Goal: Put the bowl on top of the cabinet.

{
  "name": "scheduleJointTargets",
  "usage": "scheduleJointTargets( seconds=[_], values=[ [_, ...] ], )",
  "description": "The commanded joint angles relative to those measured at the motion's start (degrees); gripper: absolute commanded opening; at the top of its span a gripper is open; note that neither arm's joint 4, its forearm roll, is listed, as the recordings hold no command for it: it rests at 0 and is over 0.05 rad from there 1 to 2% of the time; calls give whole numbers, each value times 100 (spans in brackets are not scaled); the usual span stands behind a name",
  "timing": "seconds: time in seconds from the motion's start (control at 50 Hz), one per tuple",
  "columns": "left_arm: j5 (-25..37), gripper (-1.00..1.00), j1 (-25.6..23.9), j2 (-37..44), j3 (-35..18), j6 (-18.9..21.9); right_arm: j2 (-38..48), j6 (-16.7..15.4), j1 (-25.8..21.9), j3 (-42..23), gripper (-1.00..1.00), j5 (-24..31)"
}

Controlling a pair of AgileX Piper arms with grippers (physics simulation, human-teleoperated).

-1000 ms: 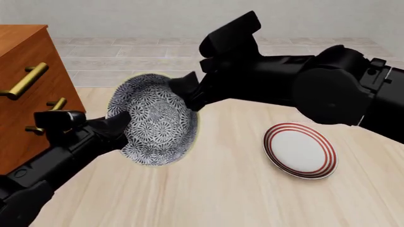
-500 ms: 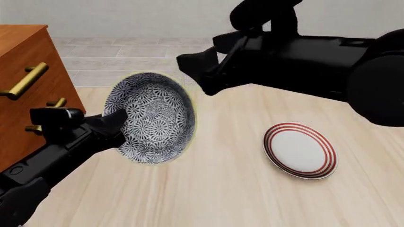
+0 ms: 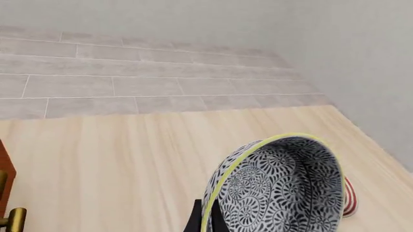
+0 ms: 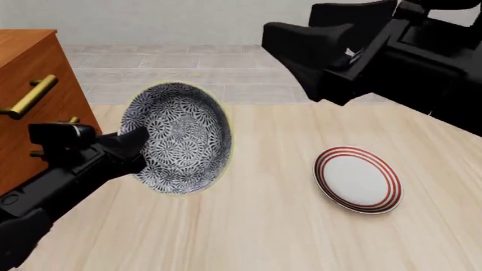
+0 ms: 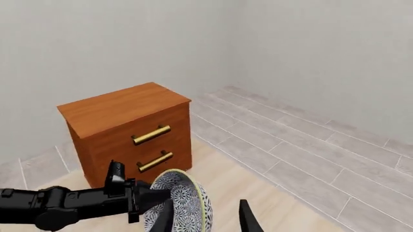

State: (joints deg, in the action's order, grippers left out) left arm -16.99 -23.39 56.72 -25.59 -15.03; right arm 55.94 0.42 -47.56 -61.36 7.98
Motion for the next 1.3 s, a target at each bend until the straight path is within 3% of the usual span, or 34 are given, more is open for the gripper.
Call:
scheduleJointTargets(
  seconds=[0.02,0.14,0.2,0.42,0.44,0.58,0.62,0.66,0.88,1.0,1.08,1.16,1.24,1.3],
  values=[
    [316,-100,-4,-138,-161,118,-1017,120,106,625,100,-591],
    [617,-100,64,-142,-328,12,-1345,363,318,1038,100,-948],
    [832,-100,88,-170,-443,6,-1521,629,466,1249,100,-1110],
    [1420,-100,201,-290,-705,134,-1366,888,738,1685,100,-1522],
    [1484,-100,196,-263,-718,-103,-1324,927,759,1729,100,-1551],
    [1847,-100,2,-147,-949,-380,-1252,1145,797,2031,100,-1791],
    [1954,-100,179,-383,-961,-521,-1207,1111,839,2106,100,-1853],
    [2220,-100,54,-260,-1186,-249,-1154,1234,854,2201,100,-1932],
    [2685,-100,-221,-218,-1572,-414,-968,1525,970,2559,100,-2266],
    [3079,-100,138,-441,-1739,-202,-944,1733,1007,2767,100,-2441],
    [3435,-100,517,-569,-1738,-778,-858,1781,1047,2877,100,-2585],
    [3656,-100,578,-593,-1834,-762,-778,1816,1096,2921,100,-2680],
    [4184,-100,1062,-620,-1938,-699,-760,1886,1173,2944,100,-2721],
    [4358,-100,987,-543,-2038,-856,-779,1909,1190,2938,100,-2717]
  ],
)
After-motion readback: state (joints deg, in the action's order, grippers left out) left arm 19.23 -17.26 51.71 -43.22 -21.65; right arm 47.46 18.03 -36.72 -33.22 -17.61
